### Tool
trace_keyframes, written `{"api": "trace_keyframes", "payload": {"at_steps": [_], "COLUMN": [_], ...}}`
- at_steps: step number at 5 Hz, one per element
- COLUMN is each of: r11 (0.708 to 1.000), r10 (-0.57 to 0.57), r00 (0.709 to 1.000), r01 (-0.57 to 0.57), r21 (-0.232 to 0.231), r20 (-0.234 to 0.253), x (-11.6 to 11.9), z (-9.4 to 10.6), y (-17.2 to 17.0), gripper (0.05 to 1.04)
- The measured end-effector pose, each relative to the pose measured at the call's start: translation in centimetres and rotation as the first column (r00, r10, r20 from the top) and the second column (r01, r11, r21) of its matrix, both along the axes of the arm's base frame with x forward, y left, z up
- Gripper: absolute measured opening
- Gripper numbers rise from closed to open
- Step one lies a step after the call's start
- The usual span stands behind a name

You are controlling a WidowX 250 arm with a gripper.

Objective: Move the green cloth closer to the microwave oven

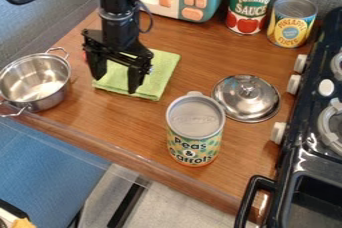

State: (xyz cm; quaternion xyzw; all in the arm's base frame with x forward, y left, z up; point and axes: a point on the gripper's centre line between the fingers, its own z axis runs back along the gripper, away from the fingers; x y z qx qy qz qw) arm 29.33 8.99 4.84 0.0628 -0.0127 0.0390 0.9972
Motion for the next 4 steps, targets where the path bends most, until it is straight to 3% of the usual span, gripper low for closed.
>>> {"api": "trace_keyframes", "payload": {"at_steps": [1, 2, 4], "r11": [1.0, 1.0, 1.0], "r10": [0.017, 0.01, 0.0], "r00": [1.0, 1.0, 0.999], "r01": [-0.017, -0.01, 0.001], "r21": [0.001, -0.01, -0.012], "r20": [0.002, -0.028, 0.037], "x": [0.9, 2.0, 7.8], "z": [-0.3, -1.6, -1.4], "y": [0.9, 1.2, 2.0], "gripper": [1.0, 1.0, 1.0]}}
